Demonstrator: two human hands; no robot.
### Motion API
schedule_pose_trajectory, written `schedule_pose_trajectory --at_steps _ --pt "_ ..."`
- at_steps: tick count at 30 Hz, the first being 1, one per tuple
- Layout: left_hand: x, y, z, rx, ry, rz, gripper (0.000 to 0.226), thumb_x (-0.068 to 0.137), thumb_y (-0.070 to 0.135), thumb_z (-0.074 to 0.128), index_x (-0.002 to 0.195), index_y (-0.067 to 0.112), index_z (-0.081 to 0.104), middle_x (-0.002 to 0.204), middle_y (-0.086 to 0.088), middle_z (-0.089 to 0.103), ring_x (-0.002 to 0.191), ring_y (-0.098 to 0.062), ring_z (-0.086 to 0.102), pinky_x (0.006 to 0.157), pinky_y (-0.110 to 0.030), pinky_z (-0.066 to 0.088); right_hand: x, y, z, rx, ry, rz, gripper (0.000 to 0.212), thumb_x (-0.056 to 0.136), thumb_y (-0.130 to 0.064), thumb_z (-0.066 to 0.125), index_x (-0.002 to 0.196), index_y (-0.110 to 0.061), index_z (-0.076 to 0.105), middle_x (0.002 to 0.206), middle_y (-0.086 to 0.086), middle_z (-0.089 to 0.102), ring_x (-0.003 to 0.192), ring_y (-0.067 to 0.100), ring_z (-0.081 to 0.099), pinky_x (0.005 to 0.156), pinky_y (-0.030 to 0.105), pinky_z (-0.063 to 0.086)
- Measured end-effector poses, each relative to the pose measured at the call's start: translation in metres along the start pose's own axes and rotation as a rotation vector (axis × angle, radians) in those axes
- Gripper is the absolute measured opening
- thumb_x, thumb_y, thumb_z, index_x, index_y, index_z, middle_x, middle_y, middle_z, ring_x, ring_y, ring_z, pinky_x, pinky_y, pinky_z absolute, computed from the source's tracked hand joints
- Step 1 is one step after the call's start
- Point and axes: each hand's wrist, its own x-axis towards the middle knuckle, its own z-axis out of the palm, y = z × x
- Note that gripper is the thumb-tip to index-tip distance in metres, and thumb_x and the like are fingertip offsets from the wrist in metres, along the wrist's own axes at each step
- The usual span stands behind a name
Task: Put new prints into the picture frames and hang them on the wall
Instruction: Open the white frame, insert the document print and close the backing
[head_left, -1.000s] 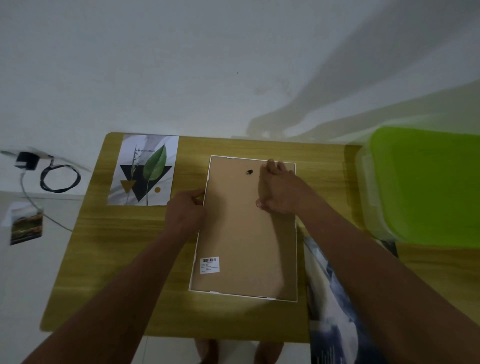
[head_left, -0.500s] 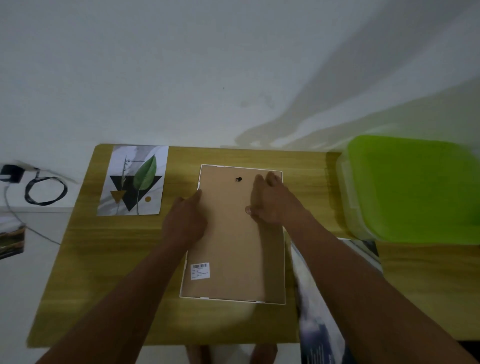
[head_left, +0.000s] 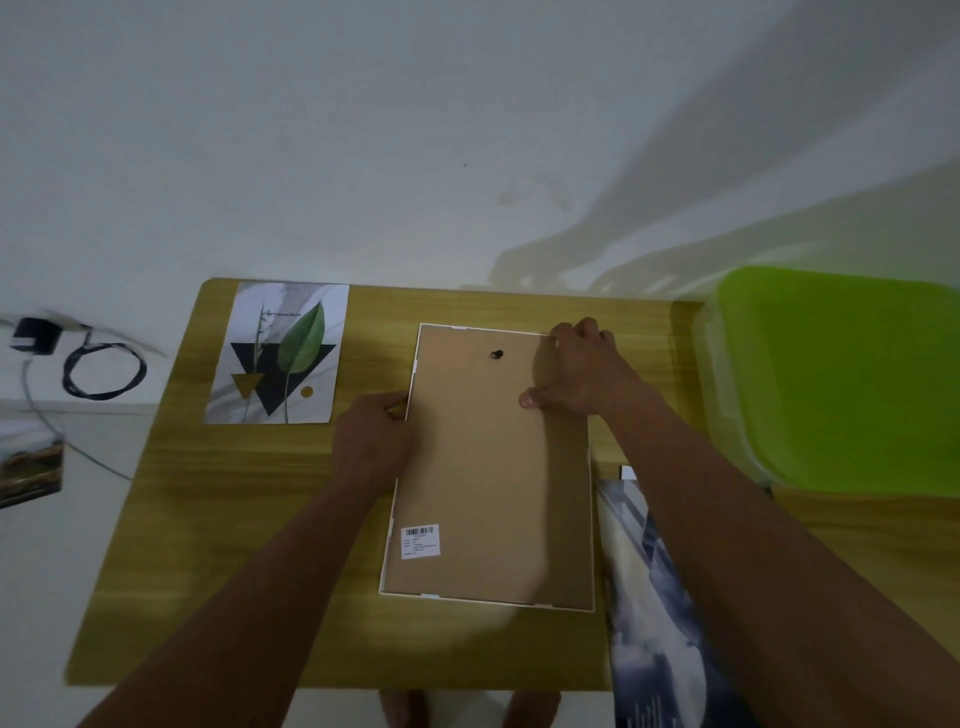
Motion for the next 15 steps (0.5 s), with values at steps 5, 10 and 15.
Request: schedule_pose_trajectory --at_steps 5,10,15 --pt "0.0024 0.0005 0.0025 0.019 0.033 -0.013 0.048 0.084 0.009 0.056 0.128 0.025 0.063 0.098 -0.007 0.073 0.083 -0.019 0.063 0.071 -0.027 0.044 0.0005 0.0034 -0.0028 0.030 0.005 -0.002 0.097 0.064 -0.053 0.086 0.139 -0.009 0.043 0.135 0.012 0.037 0.125 0.036 0.036 0.101 0.042 0.037" --pt "0.0035 0.0000 0.0050 0.037 0.058 -0.012 0.049 0.082 0.009 0.056 0.127 0.025 0.064 0.100 -0.008 0.074 0.084 -0.023 0.066 0.071 -0.029 0.048 0.0012 0.0056 -0.0018 0.026 0.024 -0.001 0.097 0.063 -0.051 0.087 0.136 -0.010 0.041 0.133 0.011 0.037 0.125 0.037 0.035 0.098 0.043 0.038" --pt "0.0063 -0.0027 0.0060 0.058 0.058 -0.028 0.052 0.080 0.008 0.054 0.127 0.027 0.064 0.101 -0.007 0.074 0.089 -0.024 0.067 0.074 -0.030 0.051 0.0025 0.0072 0.0004 -0.002 0.030 -0.014 0.091 0.064 -0.055 0.085 0.133 -0.012 0.044 0.131 0.010 0.039 0.123 0.038 0.035 0.096 0.044 0.038"
